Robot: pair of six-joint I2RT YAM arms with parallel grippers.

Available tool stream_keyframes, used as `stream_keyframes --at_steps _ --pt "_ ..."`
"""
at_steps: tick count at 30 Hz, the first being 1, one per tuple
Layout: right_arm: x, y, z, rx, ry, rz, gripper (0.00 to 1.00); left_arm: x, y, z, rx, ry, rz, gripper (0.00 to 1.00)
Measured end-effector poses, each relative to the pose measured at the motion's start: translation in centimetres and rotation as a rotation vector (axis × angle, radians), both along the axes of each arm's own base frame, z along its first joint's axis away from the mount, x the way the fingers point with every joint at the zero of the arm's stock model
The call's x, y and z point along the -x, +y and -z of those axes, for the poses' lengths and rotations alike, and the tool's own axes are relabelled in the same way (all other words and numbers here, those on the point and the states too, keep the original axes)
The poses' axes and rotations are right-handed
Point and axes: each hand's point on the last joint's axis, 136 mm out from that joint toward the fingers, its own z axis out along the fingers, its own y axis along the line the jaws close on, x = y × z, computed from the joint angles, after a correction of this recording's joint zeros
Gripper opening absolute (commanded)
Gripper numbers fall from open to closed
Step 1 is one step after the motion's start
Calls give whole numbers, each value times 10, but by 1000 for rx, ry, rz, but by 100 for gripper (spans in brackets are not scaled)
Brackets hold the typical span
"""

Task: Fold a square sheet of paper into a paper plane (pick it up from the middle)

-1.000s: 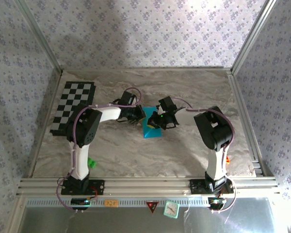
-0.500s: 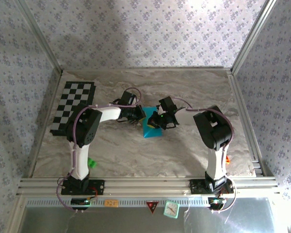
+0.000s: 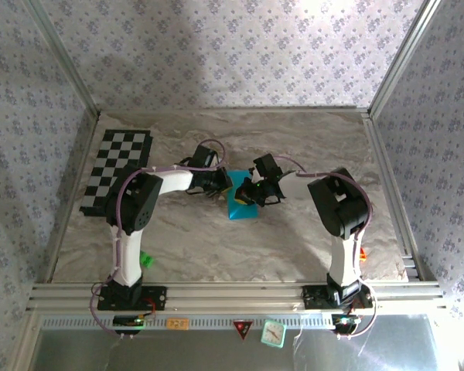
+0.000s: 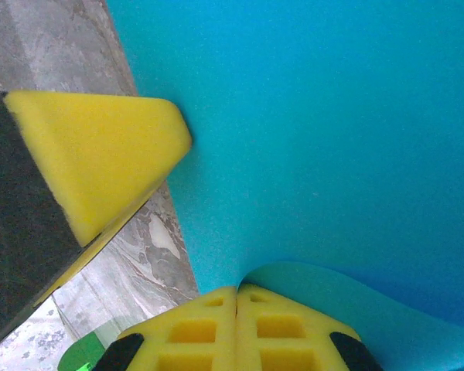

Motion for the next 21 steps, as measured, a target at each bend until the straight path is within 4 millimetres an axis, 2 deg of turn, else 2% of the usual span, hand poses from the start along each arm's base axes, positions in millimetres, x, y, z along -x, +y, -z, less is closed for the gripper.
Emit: stream_keyframes --at_steps 15,21 --pt "0 1 2 0 6 -2 3 0 0 0 0 0 0 7" --pt "0 1 3 4 12 -10 7 0 0 -1 0 -1 -1 7"
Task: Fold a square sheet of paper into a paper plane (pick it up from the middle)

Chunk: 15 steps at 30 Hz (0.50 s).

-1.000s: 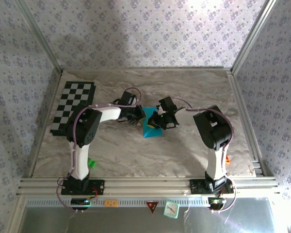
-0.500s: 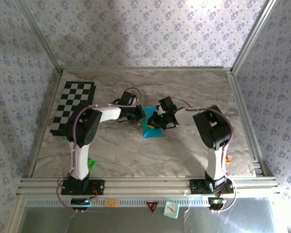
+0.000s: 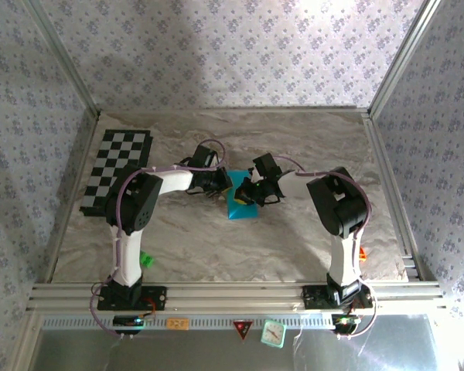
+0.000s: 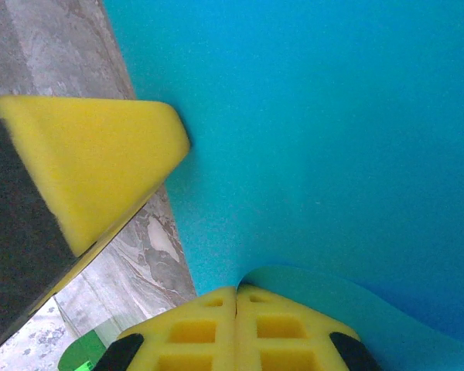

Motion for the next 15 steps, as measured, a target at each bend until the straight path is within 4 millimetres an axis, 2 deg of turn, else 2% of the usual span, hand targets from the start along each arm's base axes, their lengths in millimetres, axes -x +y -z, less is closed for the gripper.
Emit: stream_keyframes --at_steps 7,11,15 --pt "-1 1 -1 -1 -12 -16 24 6 11 -7 -45 15 -22 11" --pt "-1 4 -4 -12 -20 -30 33 4 22 -25 -57 -21 -54 13" --pt "-2 5 -6 -15 -21 -36 36 3 34 -44 -56 -67 -85 14"
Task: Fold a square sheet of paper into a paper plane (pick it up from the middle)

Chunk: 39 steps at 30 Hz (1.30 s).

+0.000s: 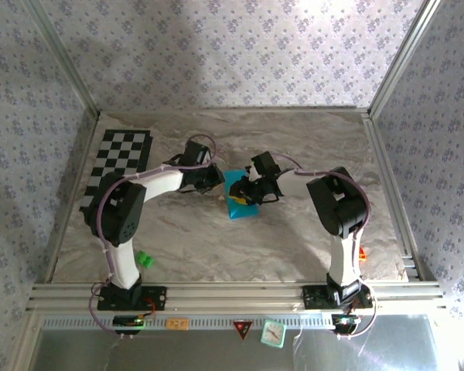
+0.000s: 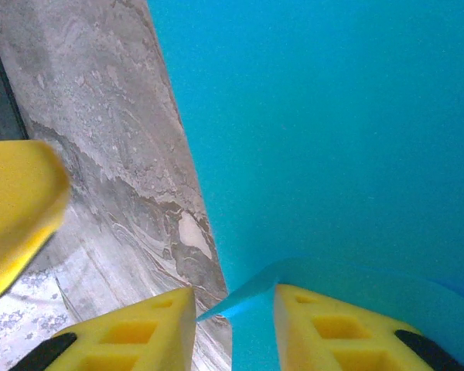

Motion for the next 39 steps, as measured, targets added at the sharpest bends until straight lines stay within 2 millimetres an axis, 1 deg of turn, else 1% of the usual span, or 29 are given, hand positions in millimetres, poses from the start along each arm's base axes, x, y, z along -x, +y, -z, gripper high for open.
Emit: stream_keyframes --at_steps 3,6,8,11,13,15,18,22,27,39 --pt "0 0 0 -1 0 -1 38 5 5 -3 5 -15 -4 13" --pt "0 0 -1 0 0 -2 38 14 7 3 -1 -8 7 11" --pt "0 0 0 1 0 -3 36 18 6 6 -4 -9 19 8" --pt "0 -2 2 16 2 -6 26 22 -1 5 3 -19 46 4" --pt "0 -5 6 33 8 -3 14 26 -10 3 16 -30 71 1" --pt "0 -8 10 47 19 -1 9 30 -16 1 27 -32 91 0" --pt "0 -9 10 49 28 -6 4 34 -25 2 40 -31 116 0" --pt "0 -9 10 54 34 -8 2 37 -31 11 38 -9 134 0" --pt "0 -9 10 57 39 -8 1 37 -32 24 27 18 141 0" --pt "0 -9 11 57 40 -8 1 34 -36 32 2 38 152 0"
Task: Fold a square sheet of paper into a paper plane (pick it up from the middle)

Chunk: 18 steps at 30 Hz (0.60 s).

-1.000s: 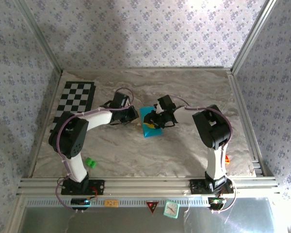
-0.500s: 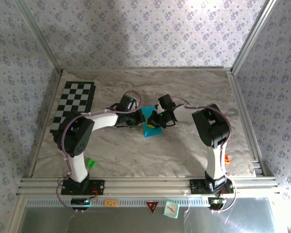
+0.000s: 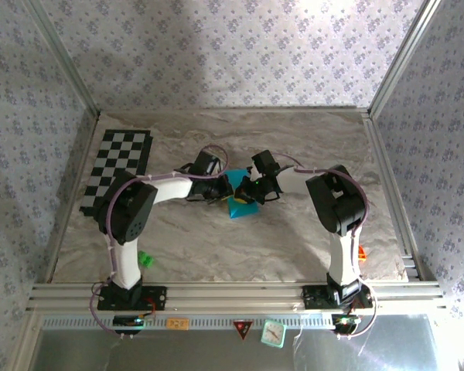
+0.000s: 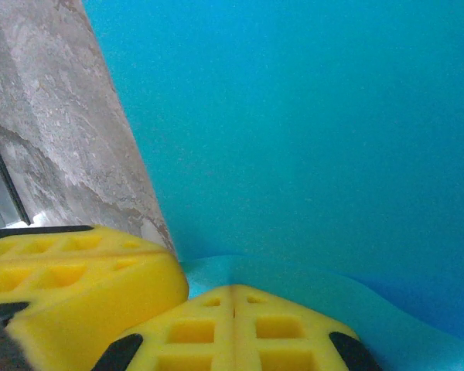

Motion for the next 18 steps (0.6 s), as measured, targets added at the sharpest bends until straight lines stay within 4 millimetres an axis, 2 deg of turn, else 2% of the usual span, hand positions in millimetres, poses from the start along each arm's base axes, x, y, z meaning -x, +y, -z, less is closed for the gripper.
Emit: stream_keyframes --at_steps 5,18 --pt "0 0 0 -2 0 -1 2 1 5 11 -48 23 -6 0" --pt "-3 -1 -6 -32 -44 7 8 0 7 13 -87 7 10 0"
